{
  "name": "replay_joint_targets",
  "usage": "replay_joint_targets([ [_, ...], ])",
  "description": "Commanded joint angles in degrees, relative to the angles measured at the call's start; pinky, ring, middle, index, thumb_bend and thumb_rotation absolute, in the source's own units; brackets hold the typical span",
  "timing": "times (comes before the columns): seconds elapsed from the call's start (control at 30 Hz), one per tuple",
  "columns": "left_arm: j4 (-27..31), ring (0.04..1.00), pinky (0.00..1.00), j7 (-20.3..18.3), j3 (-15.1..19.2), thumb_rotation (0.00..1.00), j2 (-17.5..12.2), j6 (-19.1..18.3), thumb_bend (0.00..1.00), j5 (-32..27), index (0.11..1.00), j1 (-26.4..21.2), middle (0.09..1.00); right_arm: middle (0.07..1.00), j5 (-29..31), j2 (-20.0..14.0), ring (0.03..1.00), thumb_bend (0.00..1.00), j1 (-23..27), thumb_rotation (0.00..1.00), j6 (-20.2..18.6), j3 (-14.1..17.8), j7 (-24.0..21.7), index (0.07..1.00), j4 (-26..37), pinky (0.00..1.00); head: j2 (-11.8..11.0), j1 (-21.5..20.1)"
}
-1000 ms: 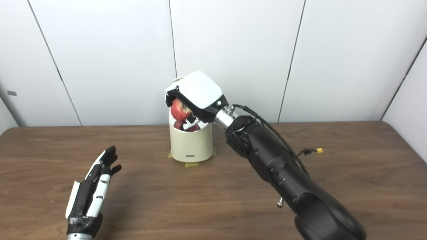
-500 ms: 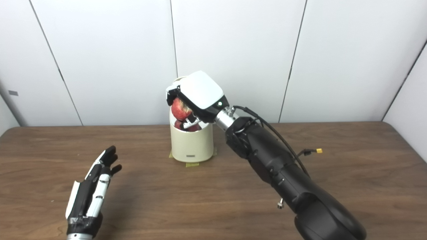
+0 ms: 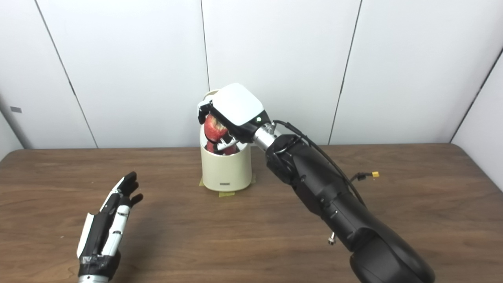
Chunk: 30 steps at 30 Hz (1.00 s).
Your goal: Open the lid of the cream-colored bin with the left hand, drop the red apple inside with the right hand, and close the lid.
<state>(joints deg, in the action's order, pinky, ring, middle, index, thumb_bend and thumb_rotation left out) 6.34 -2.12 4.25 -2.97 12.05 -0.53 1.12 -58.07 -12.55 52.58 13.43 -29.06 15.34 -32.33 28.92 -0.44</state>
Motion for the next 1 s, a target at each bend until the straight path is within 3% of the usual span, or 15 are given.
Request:
replay_joint_targets([
  [0.0,2.09,0.949,0.88,0.24,-0.19,0.72,-0.45,0.87,0.21,0.20,0.910,-1.33,0.953,0.637,-0.17,-1.29,0.561,0.99,1.78,0.02,-2.24,0.77,-0.24,0.575,1.27,0.46,0.06,-0.08],
  [0.5,1.73,0.949,0.88,0.08,-0.26,0.69,-0.50,0.98,0.20,-0.21,0.911,-1.40,0.952,0.660,-1.24,-1.98,0.596,1.00,1.45,0.10,-2.64,0.60,-1.03,0.590,2.85,0.49,-0.17,-0.11],
  [0.97,1.44,0.957,0.89,-0.09,-0.33,0.73,-0.54,0.20,0.23,-0.48,0.924,-1.48,0.960,0.641,-1.39,-1.91,0.574,1.00,1.52,0.14,-2.06,0.89,0.59,0.576,2.74,0.47,-0.41,-0.23],
])
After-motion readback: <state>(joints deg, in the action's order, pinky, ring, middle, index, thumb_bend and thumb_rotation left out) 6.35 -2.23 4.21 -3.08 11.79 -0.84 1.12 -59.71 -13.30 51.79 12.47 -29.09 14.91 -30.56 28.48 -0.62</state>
